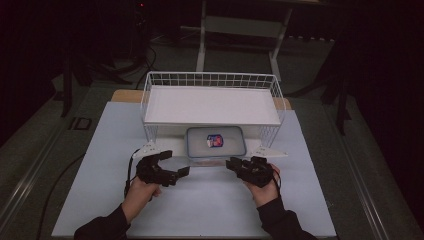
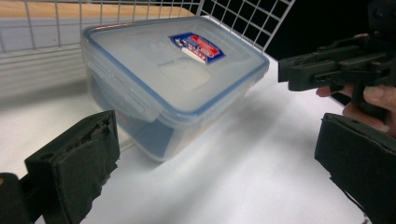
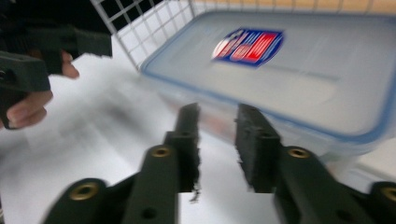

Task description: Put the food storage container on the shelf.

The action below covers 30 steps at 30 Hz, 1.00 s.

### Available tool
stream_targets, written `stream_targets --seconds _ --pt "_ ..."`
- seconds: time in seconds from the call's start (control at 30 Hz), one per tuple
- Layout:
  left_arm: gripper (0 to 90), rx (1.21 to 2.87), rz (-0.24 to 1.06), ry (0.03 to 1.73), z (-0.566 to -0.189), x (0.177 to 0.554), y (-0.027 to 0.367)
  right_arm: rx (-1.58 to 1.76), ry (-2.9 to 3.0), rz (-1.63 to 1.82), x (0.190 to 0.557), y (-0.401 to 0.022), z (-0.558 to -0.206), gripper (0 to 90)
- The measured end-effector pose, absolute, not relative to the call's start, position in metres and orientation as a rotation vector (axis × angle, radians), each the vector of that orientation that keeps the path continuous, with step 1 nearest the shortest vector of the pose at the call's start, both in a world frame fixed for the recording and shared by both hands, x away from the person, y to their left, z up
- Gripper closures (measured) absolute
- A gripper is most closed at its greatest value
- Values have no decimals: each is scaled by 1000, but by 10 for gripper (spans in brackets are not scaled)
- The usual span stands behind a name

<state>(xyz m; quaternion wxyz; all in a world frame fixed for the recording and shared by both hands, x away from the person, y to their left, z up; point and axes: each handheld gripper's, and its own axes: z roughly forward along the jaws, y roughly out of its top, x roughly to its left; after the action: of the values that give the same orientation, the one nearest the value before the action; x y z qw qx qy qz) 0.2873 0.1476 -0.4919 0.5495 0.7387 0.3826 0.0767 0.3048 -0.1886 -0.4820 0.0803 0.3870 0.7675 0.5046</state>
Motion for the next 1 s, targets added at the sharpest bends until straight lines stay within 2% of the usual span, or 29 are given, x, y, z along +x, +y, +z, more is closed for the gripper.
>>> stream_targets --seconds 0.07,0.1,0.17,0.4,1.0 --pt "0 1744 181 904 -492 284 148 1151 2305 1501 304 -186 -484 756" --pt "0 1746 188 902 -494 280 149 1145 2315 1493 303 -184 -485 823" --pt "0 1749 185 897 -497 276 149 1126 2338 1468 302 -178 -490 897" --pt "0 1739 139 885 -503 276 147 1124 2374 1423 307 -164 -501 899" --pt "0 1713 226 897 -505 275 155 1168 2334 1368 339 -145 -515 898"
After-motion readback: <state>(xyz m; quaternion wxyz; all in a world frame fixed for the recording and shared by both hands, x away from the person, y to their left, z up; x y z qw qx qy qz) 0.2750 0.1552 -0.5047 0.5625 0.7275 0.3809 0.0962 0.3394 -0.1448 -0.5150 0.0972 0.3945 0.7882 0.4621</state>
